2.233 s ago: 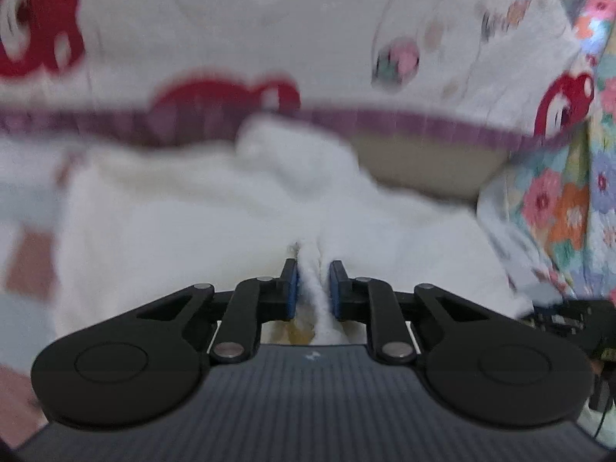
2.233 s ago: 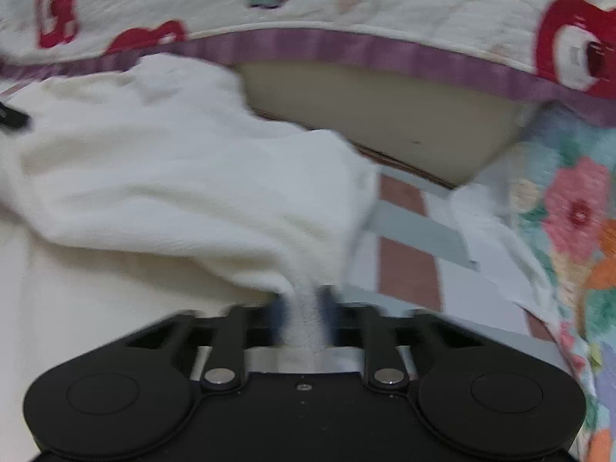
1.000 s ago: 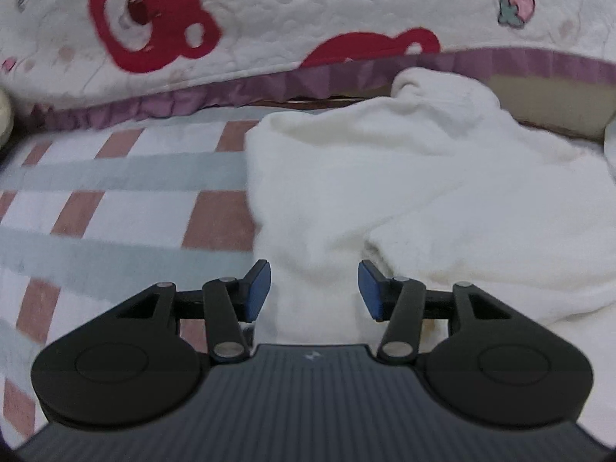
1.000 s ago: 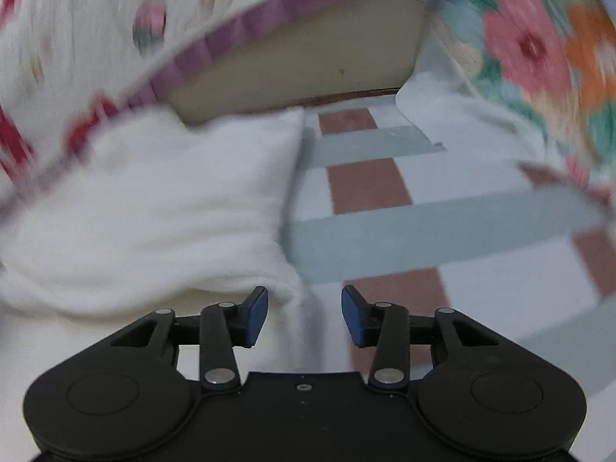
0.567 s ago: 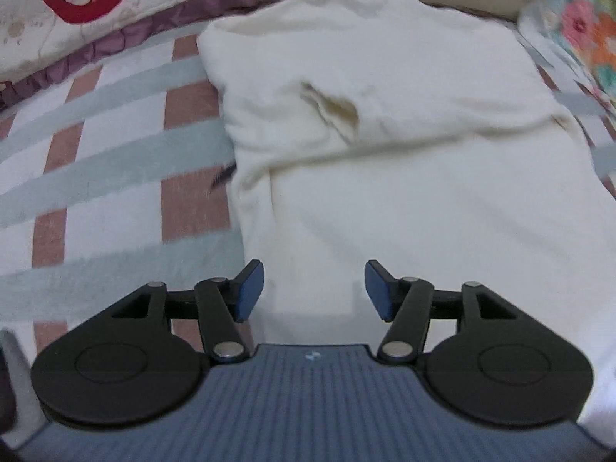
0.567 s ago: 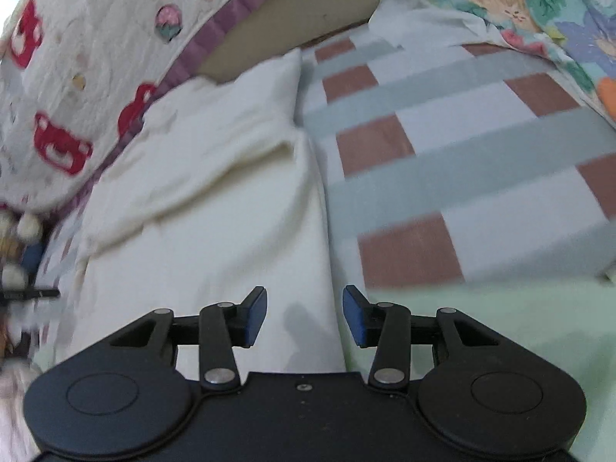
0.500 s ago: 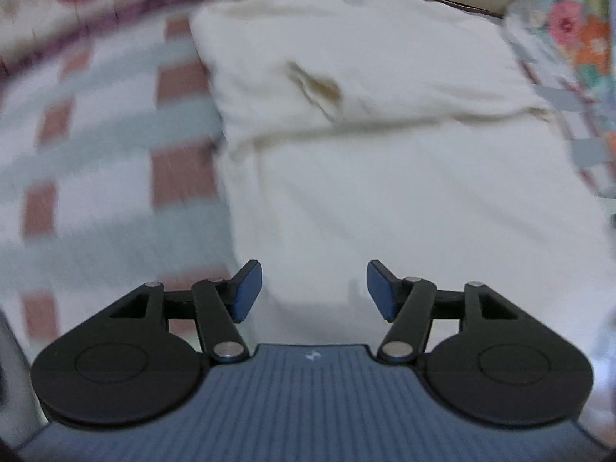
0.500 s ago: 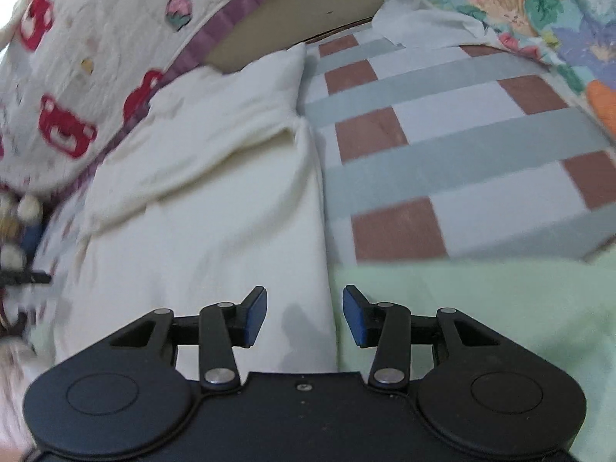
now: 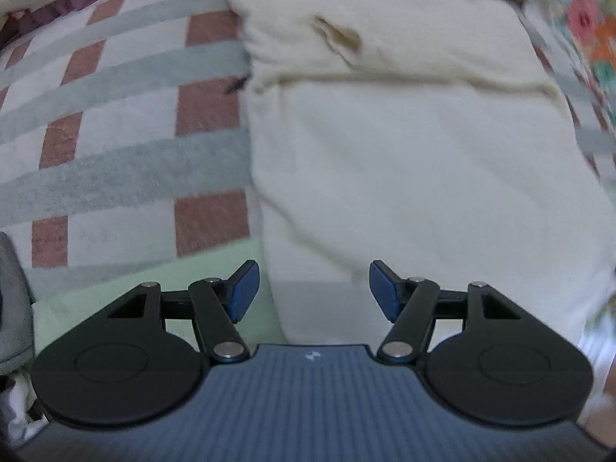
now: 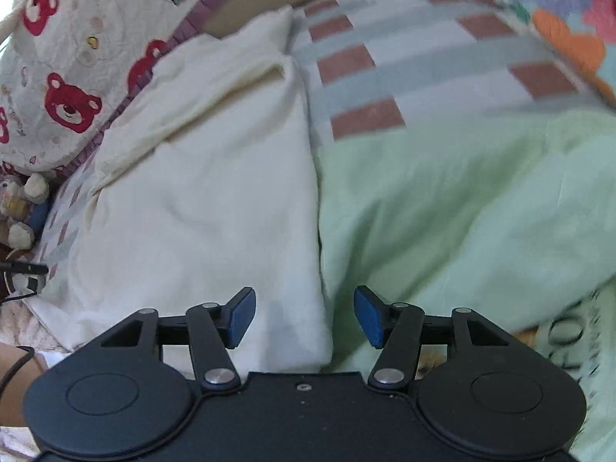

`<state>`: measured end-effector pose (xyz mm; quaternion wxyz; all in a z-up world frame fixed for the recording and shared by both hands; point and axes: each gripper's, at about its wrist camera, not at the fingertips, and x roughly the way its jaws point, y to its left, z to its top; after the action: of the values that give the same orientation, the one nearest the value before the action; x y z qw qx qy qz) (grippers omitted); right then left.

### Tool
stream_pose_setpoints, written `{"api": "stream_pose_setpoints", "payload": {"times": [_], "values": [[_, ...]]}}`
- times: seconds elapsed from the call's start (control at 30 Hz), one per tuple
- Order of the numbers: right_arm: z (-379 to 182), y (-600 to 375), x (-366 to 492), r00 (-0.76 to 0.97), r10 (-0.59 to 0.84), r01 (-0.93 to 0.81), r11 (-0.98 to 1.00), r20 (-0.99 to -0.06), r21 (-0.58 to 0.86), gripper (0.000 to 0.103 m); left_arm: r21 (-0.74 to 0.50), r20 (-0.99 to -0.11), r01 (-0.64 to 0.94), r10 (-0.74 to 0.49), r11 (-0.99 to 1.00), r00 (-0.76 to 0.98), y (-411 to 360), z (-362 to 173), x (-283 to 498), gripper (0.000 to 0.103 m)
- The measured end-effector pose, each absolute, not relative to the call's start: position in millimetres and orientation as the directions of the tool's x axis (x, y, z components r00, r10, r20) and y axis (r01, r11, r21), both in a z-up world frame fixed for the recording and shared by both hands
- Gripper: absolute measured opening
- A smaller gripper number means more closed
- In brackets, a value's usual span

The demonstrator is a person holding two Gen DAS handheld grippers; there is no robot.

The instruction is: Fold clothes

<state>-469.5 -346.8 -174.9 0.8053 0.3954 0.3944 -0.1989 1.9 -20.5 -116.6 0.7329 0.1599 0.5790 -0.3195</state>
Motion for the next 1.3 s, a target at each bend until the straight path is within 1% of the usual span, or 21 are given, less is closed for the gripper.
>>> {"api": "stream_pose_setpoints", "payload": {"times": [0.07,0.13,0.2,0.33,0.47,0.53,0.57,0.6,0.63,0.67,0.83,0.93,0.97,1.0,1.07,1.1,1.13,1.17,1.2,1.23,1.3], "values": [[-181,-343,-471,0.624,0.033,0.621,0.585,-0.781,0.521,0.062,-0.195,-0.955,0.591,-0.289,0.783,0.068,-17,-126,18,0.066],[-178,-336,-470,0.632,0.033,0.603,0.607,-0.775,0.518,0.051,-0.232,-0.964,0.581,-0.263,0.780,-0.032,-17,-141,24,0.066],[-170,-327,-467,0.612,0.005,0.589,0.664,-0.791,0.460,0.021,-0.170,-0.981,0.633,-0.189,0.756,-0.038,-23,-152,21,0.066],[-151,-308,-456,0.560,-0.066,0.541,0.784,-0.826,0.304,0.019,-0.121,-0.991,0.653,-0.127,0.747,-0.038,-27,-165,20,0.066],[-144,-292,-445,0.500,-0.135,0.494,0.856,-0.855,0.154,0.020,-0.218,-0.973,0.589,-0.221,0.778,-0.068,-23,-174,30,0.066],[-142,-292,-443,0.482,-0.145,0.506,0.851,-0.864,0.140,0.021,-0.257,-0.962,0.582,-0.259,0.771,-0.082,-24,-180,33,0.063],[-140,-292,-443,0.479,-0.146,0.514,0.846,-0.866,0.142,0.022,-0.282,-0.955,0.590,-0.283,0.756,-0.093,-25,-182,32,0.056],[-138,-291,-444,0.478,-0.149,0.519,0.843,-0.866,0.142,0.022,-0.308,-0.945,0.598,-0.308,0.740,-0.105,-25,-183,30,0.029],[-136,-291,-445,0.474,-0.155,0.522,0.842,-0.867,0.135,0.022,-0.335,-0.935,0.606,-0.337,0.722,-0.115,-25,-182,29,0.017],[-133,-289,-446,0.470,-0.162,0.524,0.842,-0.868,0.127,0.023,-0.354,-0.925,0.611,-0.362,0.708,-0.116,-24,-179,27,0.013],[-122,-285,-445,0.522,-0.118,0.523,0.826,-0.845,0.208,0.023,-0.415,-0.891,0.613,-0.438,0.672,-0.123,-18,-170,23,0.013],[-127,-282,-436,0.511,-0.138,0.513,0.841,-0.848,0.171,0.023,-0.426,-0.888,0.597,-0.439,0.680,-0.135,-16,-173,25,0.015],[-130,-281,-434,0.498,-0.150,0.526,0.835,-0.854,0.160,0.027,-0.403,-0.904,0.583,-0.404,0.706,-0.136,-17,-176,25,0.018],[-134,-282,-432,0.490,-0.154,0.538,0.828,-0.858,0.158,0.033,-0.371,-0.923,0.576,-0.359,0.729,-0.140,-19,-179,24,0.024],[-141,-285,-429,0.479,-0.144,0.550,0.818,-0.866,0.168,0.041,-0.317,-0.945,0.593,-0.298,0.740,-0.133,-24,-183,19,0.034],[-145,-285,-427,0.472,-0.141,0.553,0.816,-0.870,0.168,0.045,-0.299,-0.951,0.607,-0.280,0.736,-0.128,-27,-184,17,0.036],[-149,-285,-426,0.470,-0.135,0.555,0.814,-0.873,0.173,0.045,-0.293,-0.953,0.617,-0.277,0.731,-0.125,-29,-183,15,0.037],[-152,-286,-427,0.485,-0.112,0.549,0.811,-0.867,0.203,0.033,-0.297,-0.952,0.618,-0.279,0.728,-0.128,-29,-182,14,0.039],[-154,-287,-430,0.524,-0.079,0.540,0.801,-0.848,0.259,0.014,-0.300,-0.951,0.619,-0.282,0.726,-0.130,-29,-182,14,0.038],[-154,-289,-434,0.572,-0.057,0.534,0.783,-0.818,0.319,0.014,-0.301,-0.950,0.620,-0.285,0.725,-0.128,-29,-182,13,0.037],[-151,-296,-437,0.646,-0.034,0.521,0.750,-0.763,0.408,0.014,-0.288,-0.951,0.640,-0.289,0.712,-0.107,-31,-177,10,0.012]]}}
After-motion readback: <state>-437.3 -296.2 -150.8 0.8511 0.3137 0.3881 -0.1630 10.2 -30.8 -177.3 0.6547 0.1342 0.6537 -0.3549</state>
